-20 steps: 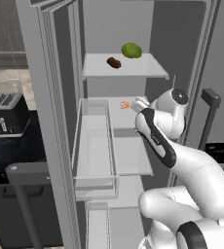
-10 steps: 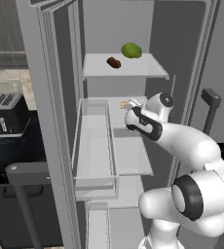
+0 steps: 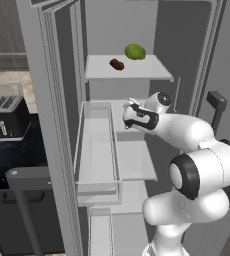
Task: Transport the fish and sweet potato to the fridge. Place the fish on the rack containing meat and place the sweet potato on the rack containing the vegetable, ensuring meats and vegetables are on different racks.
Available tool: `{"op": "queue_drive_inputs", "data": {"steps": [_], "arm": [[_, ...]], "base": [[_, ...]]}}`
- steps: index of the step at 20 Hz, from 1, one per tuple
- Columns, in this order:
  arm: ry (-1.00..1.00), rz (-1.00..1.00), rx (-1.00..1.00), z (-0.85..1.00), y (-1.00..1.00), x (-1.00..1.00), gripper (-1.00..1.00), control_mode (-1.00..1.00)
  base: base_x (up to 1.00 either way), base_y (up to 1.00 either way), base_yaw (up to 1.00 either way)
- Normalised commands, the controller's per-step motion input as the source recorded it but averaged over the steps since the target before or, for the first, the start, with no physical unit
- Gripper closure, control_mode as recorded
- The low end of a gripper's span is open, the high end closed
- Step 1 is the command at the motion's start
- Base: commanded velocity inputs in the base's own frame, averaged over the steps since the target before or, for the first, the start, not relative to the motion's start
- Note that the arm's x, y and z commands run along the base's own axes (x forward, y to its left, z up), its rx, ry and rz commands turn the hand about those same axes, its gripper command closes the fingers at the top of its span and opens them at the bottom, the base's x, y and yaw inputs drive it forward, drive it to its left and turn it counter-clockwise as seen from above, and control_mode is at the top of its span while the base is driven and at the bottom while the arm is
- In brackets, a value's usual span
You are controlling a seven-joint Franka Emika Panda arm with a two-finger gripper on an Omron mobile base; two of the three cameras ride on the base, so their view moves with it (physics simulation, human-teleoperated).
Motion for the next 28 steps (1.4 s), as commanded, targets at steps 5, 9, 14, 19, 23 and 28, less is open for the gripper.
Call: {"op": "queue_drive_inputs", "data": {"steps": [5,9,14,19,23,28], "arm": [[0.0,0.0,0.0,-0.21,0.0,0.25,1.0,-1.0],[0.0,0.0,0.0,-0.54,0.0,0.14,1.0,-1.0],[0.01,0.0,0.0,-0.48,0.0,0.16,1.0,-1.0],[0.0,0.0,0.0,-0.22,0.0,0.27,1.0,-1.0],[0.0,-0.01,0.0,-0.17,0.0,0.46,1.0,-1.0],[0.0,-0.01,0.0,-0.35,0.0,0.4,1.0,-1.0]], "base": [[0.0,0.0,0.0],[0.0,0.0,0.0],[0.0,0.0,0.0],[0.0,0.0,0.0],[0.0,0.0,0.0],[0.0,0.0,0.0]]}}
